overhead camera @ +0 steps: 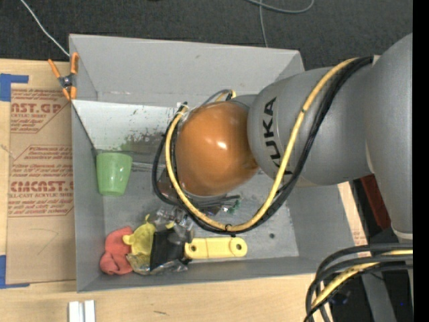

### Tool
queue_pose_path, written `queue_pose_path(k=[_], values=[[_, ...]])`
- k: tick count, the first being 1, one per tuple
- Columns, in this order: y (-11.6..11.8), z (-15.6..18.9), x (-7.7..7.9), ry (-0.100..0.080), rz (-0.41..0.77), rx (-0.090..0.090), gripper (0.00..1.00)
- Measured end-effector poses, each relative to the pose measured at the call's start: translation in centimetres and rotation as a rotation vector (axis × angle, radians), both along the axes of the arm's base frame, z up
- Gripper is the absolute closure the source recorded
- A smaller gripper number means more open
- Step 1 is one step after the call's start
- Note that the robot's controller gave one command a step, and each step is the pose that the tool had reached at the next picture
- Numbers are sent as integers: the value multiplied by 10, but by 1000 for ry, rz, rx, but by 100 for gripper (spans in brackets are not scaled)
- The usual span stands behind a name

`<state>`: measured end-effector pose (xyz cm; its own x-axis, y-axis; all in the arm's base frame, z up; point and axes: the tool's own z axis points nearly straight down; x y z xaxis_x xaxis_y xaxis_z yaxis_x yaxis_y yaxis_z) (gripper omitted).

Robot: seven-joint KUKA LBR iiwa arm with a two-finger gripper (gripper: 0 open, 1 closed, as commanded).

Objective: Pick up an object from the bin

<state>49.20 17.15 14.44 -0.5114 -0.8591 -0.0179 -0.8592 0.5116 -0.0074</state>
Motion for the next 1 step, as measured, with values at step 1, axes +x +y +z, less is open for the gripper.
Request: queue_pose_path(k=[1], values=[[1,-5,0,0,0,2,100]])
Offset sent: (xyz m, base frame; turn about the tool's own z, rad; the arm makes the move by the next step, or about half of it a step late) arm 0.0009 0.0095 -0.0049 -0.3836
